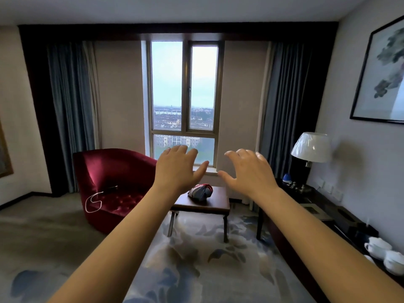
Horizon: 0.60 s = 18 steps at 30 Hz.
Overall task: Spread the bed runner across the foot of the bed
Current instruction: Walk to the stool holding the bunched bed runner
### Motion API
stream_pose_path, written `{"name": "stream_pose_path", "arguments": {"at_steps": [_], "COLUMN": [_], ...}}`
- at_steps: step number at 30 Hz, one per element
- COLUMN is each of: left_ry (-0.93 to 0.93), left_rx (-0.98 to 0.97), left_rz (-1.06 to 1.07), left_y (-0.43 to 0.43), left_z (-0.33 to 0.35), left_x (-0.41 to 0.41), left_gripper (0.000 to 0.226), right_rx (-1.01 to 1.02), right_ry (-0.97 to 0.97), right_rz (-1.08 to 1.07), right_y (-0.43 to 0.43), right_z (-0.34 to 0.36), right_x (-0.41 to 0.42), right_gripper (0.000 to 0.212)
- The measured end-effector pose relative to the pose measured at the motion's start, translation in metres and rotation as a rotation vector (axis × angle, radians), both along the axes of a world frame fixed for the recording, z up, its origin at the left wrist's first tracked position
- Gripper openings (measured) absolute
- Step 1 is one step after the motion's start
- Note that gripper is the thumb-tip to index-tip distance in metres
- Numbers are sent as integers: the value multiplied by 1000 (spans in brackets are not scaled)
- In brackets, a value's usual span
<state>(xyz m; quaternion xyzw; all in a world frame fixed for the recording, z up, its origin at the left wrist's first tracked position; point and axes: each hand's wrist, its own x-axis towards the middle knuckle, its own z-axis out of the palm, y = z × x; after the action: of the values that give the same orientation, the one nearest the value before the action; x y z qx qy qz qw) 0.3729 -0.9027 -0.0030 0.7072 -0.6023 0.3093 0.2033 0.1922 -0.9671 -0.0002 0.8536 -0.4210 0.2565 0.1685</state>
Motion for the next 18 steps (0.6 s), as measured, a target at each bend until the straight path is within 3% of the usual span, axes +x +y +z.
{"name": "stream_pose_path", "arguments": {"at_steps": [18], "left_ry": [15], "left_rx": [21], "left_rz": [-24], "left_y": [-308], "left_z": [-12], "left_x": [143], "left_gripper": [73], "right_rx": [36], "right_ry": [-34], "right_rz": [-25], "right_y": [-299], "right_z": [-9], "right_x": [140], "right_gripper": [57]}}
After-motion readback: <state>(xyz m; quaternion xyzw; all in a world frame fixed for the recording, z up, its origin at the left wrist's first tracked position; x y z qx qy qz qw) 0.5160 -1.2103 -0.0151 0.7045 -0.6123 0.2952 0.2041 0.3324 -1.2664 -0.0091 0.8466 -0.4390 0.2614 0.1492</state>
